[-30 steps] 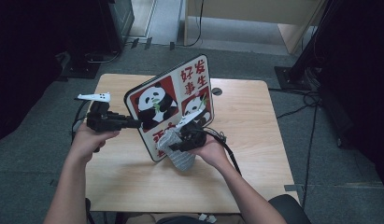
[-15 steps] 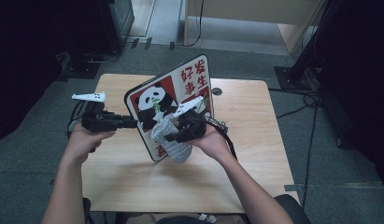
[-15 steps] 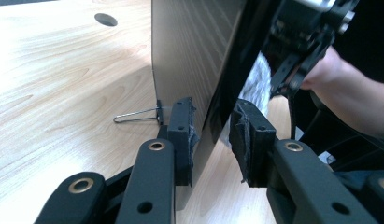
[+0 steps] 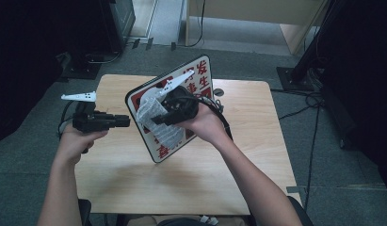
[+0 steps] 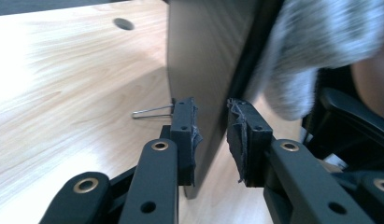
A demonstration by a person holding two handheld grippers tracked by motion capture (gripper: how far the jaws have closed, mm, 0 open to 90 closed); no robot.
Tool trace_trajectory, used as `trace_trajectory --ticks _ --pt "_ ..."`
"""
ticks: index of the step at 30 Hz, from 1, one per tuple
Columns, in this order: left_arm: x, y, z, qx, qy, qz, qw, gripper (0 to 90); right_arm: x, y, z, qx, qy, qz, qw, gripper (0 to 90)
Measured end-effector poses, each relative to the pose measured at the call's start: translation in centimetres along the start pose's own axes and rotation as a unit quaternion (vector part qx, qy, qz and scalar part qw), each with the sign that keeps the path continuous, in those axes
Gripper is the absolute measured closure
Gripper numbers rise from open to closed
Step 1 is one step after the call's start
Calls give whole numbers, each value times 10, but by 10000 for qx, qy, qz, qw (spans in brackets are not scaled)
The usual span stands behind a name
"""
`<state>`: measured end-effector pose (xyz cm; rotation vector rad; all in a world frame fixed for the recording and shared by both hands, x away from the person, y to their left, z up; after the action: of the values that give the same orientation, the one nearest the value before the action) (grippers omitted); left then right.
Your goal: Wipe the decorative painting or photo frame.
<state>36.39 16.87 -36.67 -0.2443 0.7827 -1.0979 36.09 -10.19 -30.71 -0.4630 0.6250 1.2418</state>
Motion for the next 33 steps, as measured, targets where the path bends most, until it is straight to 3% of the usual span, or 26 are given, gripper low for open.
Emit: trace_trajectory --ticks 7,15,33 --pt "6 7 4 41 28 13 10000 723 -10 3 34 -178 -39 -74 9998 644" --pt "11 11 11 72 -78 -176 9998 718 -12 1 59 -337 -190 -153 9991 641" --pt "13 11 13 120 -37 -207 9997 720 4 -3 51 -219 -82 -24 9997 636"
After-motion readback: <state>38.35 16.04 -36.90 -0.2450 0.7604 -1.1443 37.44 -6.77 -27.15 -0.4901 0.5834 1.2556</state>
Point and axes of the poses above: each handheld gripper's, and its own axes: x roughly forward along the jaws, z roughly out of its top, y roughly to its left, the point moved 2 cm from there along x, roughly forward along the jaws, and after that the axes turned 9 degrees about -x, right-handed, at the moved point
